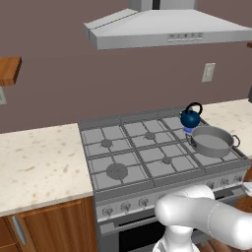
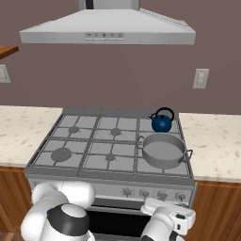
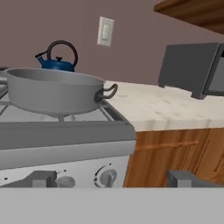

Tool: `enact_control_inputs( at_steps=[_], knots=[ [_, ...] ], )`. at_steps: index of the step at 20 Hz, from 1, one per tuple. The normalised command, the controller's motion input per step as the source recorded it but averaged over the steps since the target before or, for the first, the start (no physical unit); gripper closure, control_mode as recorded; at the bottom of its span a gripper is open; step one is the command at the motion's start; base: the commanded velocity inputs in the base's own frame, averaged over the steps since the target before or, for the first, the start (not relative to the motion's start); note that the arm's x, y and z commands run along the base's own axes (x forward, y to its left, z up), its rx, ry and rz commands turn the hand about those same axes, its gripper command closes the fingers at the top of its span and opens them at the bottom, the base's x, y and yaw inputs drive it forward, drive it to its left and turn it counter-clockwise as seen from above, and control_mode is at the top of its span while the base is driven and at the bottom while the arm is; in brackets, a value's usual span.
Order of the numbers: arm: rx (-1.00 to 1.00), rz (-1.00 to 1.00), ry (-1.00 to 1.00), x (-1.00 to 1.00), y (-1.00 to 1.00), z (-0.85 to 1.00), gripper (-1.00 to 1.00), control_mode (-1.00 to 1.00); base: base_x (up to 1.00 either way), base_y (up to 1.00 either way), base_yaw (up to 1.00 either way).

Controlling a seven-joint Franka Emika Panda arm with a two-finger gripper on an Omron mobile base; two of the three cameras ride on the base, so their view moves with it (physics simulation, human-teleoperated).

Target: Pick the kettle from the cabinet and place it on a stove burner. Then pick the pot from the counter and place it on another stove burner. Finally, turn both burners on.

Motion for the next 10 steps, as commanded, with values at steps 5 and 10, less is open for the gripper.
enact_control_inputs(
  at_steps=[5, 10],
  knots=[
    [0.06, 0.55, -0.17, -0.68, -0.59, 0.13, -1.00, -1.00, 0.00, 0.00, 0.00],
    [0.09, 0.56, -0.16, -0.57, -0.82, 0.08, -1.00, -1.00, 0.00, 0.00, 0.00]
  ],
)
